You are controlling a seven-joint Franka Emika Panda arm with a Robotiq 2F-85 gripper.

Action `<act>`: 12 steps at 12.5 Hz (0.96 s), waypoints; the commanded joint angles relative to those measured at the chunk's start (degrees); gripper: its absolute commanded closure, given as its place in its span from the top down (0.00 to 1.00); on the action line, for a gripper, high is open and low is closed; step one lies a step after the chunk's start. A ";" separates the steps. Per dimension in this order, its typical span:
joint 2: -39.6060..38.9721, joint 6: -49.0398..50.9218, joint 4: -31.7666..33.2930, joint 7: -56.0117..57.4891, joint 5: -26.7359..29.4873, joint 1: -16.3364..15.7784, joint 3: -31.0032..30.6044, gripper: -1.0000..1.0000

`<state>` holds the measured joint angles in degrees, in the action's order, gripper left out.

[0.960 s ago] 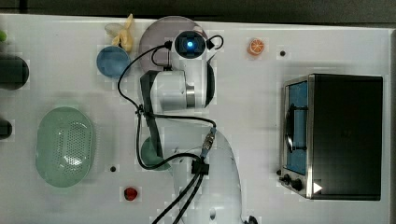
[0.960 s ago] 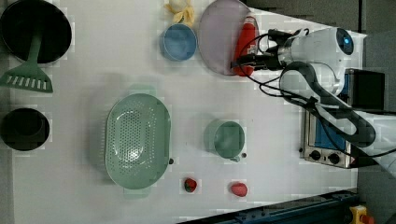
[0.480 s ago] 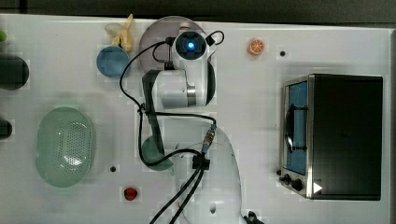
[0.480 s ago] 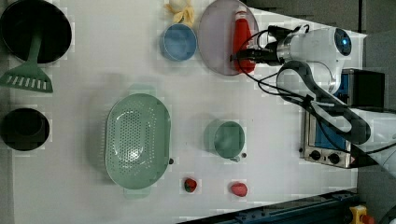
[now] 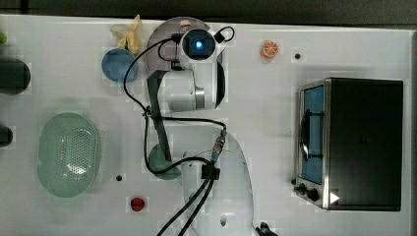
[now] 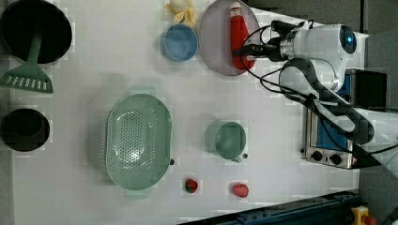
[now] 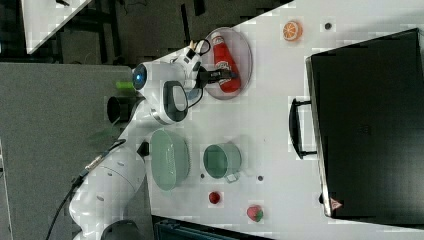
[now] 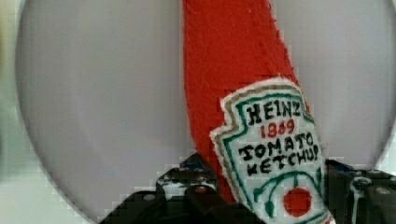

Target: Pick ketchup from plate and place it on table.

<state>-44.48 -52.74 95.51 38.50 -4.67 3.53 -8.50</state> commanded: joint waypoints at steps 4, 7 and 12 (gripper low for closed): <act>5.82 5.72 -3.14 0.21 1.64 0.66 0.12 0.63; 10.30 15.69 -6.13 -0.33 2.16 1.52 0.12 0.63; 19.50 28.02 -5.68 -5.48 6.72 4.91 0.26 0.63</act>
<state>-27.65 -26.44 91.82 36.82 2.10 5.81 -8.06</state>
